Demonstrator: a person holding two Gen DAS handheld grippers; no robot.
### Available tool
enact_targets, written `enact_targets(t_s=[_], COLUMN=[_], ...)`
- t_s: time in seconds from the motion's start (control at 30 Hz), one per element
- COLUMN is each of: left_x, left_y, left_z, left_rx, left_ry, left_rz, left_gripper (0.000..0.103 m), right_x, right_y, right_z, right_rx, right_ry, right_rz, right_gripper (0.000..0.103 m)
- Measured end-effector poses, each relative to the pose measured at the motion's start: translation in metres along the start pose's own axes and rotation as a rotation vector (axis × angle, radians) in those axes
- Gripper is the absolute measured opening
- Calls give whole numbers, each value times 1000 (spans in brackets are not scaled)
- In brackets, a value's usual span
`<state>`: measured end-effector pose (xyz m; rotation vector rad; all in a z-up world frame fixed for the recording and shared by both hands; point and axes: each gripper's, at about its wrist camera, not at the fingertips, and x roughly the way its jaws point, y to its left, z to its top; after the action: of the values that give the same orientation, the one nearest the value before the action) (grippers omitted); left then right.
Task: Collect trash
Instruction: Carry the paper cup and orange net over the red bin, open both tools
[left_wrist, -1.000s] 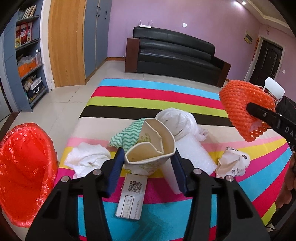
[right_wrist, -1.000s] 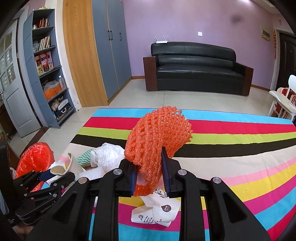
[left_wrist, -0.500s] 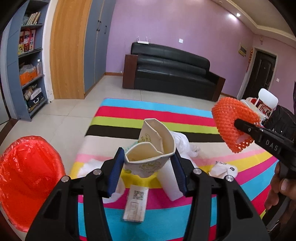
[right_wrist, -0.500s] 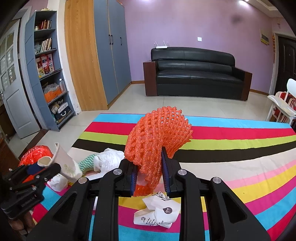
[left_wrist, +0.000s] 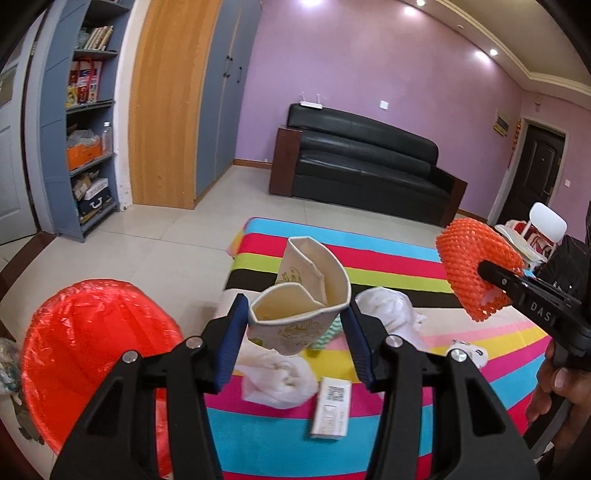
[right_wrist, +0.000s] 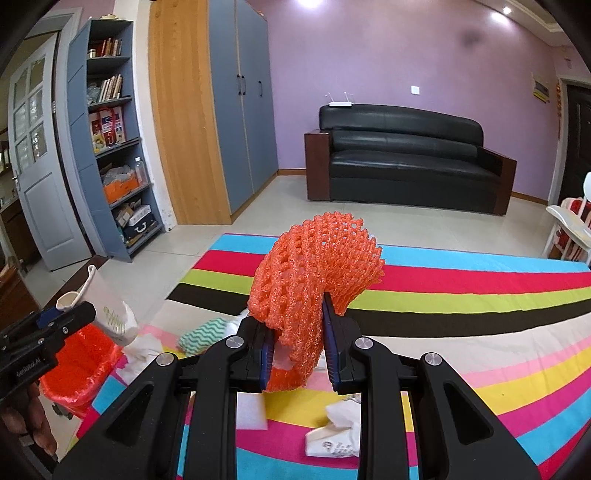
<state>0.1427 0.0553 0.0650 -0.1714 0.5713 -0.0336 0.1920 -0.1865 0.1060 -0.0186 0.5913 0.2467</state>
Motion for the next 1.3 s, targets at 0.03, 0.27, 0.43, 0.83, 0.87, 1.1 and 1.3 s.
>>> enact_targets(t_s=[0.03,0.27,0.43,0.83,0.87,1.1,1.3], left_x=[-2,-18,-29,-50,-52,-64,-74], left_y=[3,28,44,93,97,134,156], left_z=[1,6,9,15,15,11,10], left_rx=[-5,-26,-34,-73,-77,-115,-146], left_ry=[-3,-19,-30,-38,-38,-42,-50], left_rz=[8,52,82,149,157,206,235], left_gripper=[50,50,50,50,50,50,50], right_x=[0,6,8,19,20,28,34], right_y=[3,24,45,110,114,155,192], right_z=[1,4,6,4,4,2,1], right_rx=[-4,-26,-50,-113,-117,-149,-167], right_ry=[-1,3,4,17,18,33,42], right_rz=[5,38,70,156,164,221,267], right_gripper=[24,24,24,24,24,24,24])
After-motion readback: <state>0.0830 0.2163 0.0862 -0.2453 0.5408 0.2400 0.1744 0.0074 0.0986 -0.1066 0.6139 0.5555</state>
